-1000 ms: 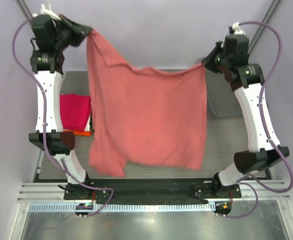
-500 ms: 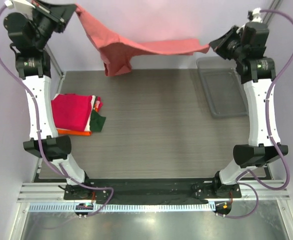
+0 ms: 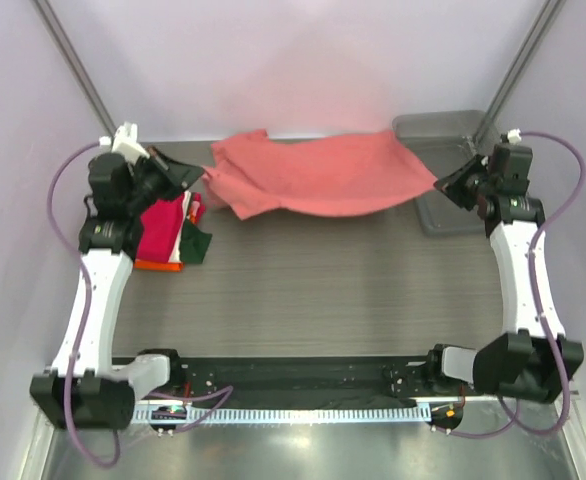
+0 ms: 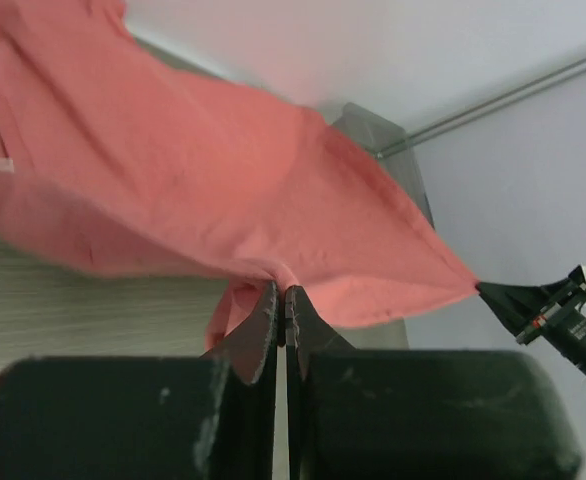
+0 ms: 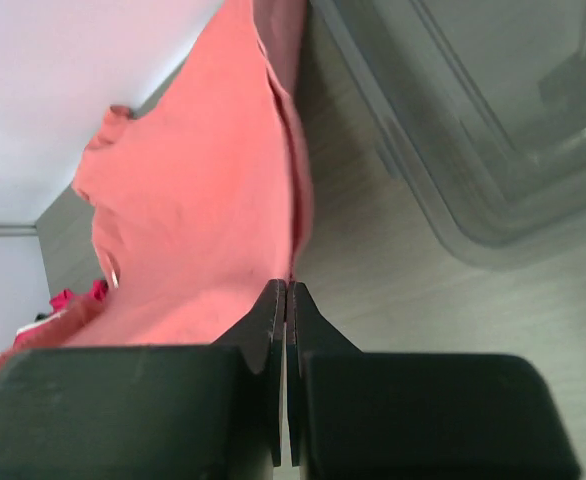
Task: Fold and stack the t-shirts
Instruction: Flatten the tshirt out, then fold the tshirt
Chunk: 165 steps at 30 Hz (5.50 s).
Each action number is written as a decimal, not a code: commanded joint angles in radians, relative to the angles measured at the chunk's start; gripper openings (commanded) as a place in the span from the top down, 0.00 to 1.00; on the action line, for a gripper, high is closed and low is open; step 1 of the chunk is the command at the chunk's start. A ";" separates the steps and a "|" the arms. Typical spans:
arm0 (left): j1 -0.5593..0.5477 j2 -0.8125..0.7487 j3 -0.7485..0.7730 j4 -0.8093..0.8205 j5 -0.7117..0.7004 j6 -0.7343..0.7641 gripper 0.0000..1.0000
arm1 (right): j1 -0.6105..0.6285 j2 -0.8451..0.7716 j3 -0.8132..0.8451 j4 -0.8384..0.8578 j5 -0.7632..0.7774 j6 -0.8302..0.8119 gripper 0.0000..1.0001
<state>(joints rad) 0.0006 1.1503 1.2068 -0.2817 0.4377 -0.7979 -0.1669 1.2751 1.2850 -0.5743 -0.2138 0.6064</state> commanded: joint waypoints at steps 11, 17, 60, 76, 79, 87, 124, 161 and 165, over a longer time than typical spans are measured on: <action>0.009 -0.572 -0.383 -0.296 -0.102 0.045 1.00 | -0.005 -0.561 -0.464 -0.025 -0.076 -0.022 0.99; 0.009 -0.764 -0.469 -0.407 -0.178 -0.023 1.00 | -0.003 -0.795 -0.559 -0.191 0.002 -0.026 0.99; 0.007 0.064 -0.213 -0.033 -0.292 -0.057 1.00 | 0.001 -0.174 -0.587 0.321 0.120 0.066 0.99; -0.093 0.343 -0.027 -0.053 -0.366 -0.021 1.00 | 0.053 -0.071 -0.546 0.360 0.160 0.069 0.89; -0.097 0.403 0.025 -0.047 -0.367 -0.030 1.00 | 0.064 -0.065 -0.544 0.358 0.168 0.066 0.70; -0.108 0.555 0.143 -0.028 -0.309 -0.011 0.50 | 0.078 -0.252 -0.657 0.346 0.208 0.130 0.38; -0.286 -0.248 -0.570 -0.248 -0.720 -0.185 0.14 | 0.121 -0.436 -0.946 0.280 0.439 0.351 0.99; -0.223 -0.112 -0.546 -0.198 -0.933 -0.218 1.00 | 0.121 -0.470 -0.823 0.160 0.524 0.256 0.99; -0.209 -0.153 -0.573 -0.235 -0.915 -0.212 1.00 | 0.119 -0.477 -0.831 0.122 0.518 0.259 0.58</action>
<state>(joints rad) -0.2230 1.0218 0.6289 -0.4412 -0.4572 -1.0313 -0.0475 0.8032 0.4271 -0.4057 0.2501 0.8783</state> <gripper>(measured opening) 0.025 0.339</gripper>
